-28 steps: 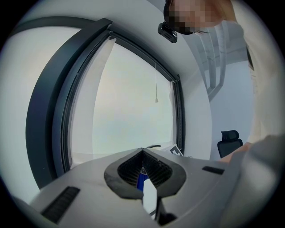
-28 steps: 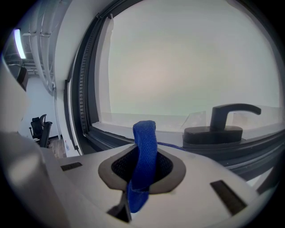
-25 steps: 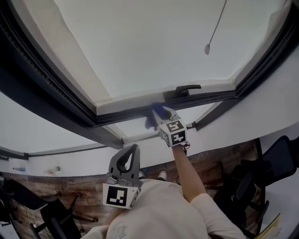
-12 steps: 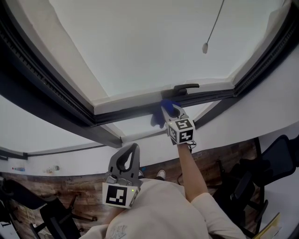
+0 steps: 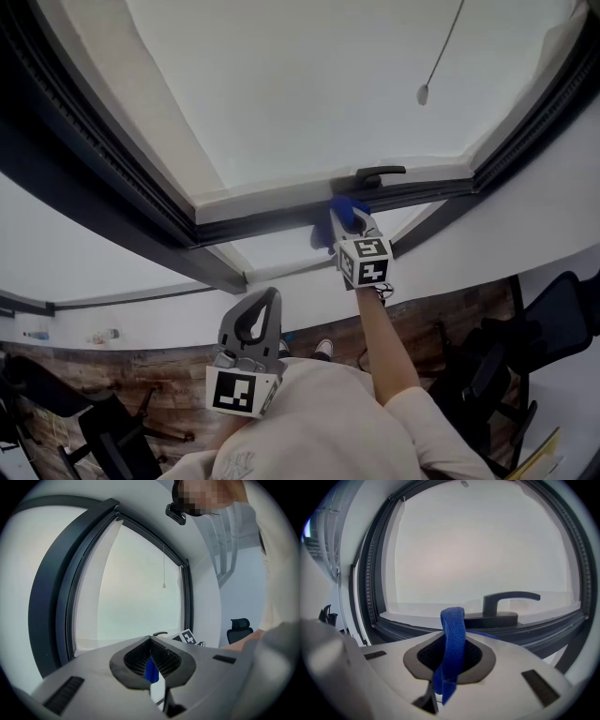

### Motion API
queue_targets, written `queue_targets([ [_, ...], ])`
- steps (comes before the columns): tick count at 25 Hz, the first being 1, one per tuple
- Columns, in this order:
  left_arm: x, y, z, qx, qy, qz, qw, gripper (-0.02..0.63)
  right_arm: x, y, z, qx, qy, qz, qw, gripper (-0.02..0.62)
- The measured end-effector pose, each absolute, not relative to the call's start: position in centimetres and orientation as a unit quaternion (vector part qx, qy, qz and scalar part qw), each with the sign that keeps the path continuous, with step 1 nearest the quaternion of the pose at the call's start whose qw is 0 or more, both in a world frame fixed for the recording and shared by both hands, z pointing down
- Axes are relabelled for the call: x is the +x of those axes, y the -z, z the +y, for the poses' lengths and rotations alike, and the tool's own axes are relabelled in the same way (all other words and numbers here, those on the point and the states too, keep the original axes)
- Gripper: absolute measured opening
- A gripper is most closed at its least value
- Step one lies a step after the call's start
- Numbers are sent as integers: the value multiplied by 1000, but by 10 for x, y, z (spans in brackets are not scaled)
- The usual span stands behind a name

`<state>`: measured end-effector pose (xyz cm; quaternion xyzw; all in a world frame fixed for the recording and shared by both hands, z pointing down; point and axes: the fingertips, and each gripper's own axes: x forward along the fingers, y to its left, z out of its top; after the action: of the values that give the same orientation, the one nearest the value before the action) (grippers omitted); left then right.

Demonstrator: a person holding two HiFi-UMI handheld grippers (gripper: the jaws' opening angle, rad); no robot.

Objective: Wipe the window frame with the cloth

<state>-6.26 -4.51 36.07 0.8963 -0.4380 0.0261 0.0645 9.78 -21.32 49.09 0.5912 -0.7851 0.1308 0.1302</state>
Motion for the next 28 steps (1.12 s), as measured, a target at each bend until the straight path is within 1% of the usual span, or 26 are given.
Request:
queue_targets([
  [4, -75, -360, -43, 896, -22, -439, 66, 9, 54, -477, -195, 572, -115, -805, 109, 60],
  [11, -110, -358, -36, 889, -14, -452, 73, 9, -78, -456, -169, 476, -100, -870, 77, 60],
  [16, -153, -363, -31, 876, -24, -477, 71, 9, -154, -470, -162, 420, -89, -897, 104, 60],
  [20, -189, -365, -28, 863, -27, -500, 68, 9, -199, -488, -160, 393, -84, -907, 128, 60],
  [25, -222, -367, -27, 853, -30, -516, 68, 9, -229, -530, -164, 381, -97, -903, 174, 60],
  [28, -238, -368, -26, 848, -32, -524, 69, 9, -229, -541, -177, 398, -116, -892, 179, 60],
])
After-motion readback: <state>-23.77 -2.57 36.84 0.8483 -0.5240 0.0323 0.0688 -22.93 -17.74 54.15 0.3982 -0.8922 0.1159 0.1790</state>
